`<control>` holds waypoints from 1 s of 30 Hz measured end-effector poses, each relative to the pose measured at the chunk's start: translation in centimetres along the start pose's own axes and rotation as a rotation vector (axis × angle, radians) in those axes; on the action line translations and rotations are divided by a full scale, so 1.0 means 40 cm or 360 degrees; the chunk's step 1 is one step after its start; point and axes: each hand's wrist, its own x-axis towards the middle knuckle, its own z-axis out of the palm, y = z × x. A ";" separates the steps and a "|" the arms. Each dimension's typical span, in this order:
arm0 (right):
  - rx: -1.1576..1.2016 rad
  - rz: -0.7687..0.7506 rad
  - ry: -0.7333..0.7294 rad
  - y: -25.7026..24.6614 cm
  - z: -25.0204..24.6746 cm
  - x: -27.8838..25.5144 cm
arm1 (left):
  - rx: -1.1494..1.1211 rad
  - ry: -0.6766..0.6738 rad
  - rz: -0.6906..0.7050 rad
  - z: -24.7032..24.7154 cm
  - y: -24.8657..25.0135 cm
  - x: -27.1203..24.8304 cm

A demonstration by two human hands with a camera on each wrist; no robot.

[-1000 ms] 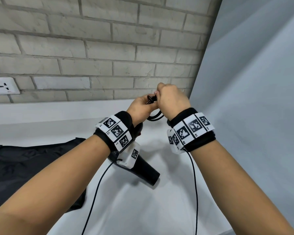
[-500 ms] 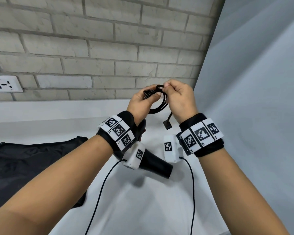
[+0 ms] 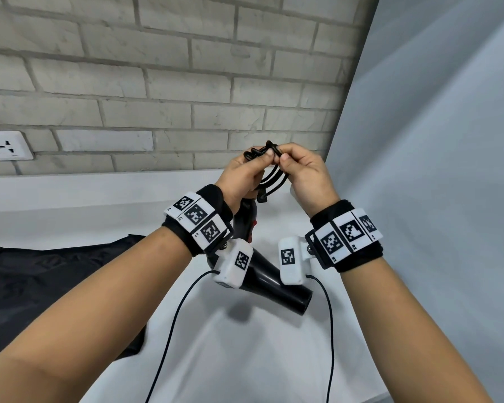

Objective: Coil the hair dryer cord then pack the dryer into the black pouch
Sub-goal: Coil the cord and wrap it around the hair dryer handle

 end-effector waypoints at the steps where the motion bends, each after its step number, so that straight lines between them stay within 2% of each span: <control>1: -0.0027 -0.0012 -0.0026 -0.003 -0.001 -0.001 | -0.0026 -0.0017 -0.0002 -0.004 -0.005 0.003; 6: -0.0127 -0.0046 -0.0090 -0.006 0.000 -0.013 | -0.0170 -0.0073 -0.0053 -0.014 -0.008 0.003; 11: -0.0317 -0.0029 -0.0157 -0.005 0.001 -0.023 | -0.0015 0.0096 -0.0108 -0.018 -0.005 0.007; 18: -0.0575 0.0055 -0.0252 0.015 -0.007 -0.032 | 0.0047 0.0178 -0.0228 -0.017 -0.013 0.011; 25: -0.0668 0.0381 -0.0424 0.092 -0.032 -0.082 | 0.0072 0.0353 -0.0184 -0.052 0.002 0.040; 30: -0.0894 0.0296 -0.0466 0.101 -0.036 -0.086 | 0.0047 0.0435 -0.0188 -0.073 -0.011 0.053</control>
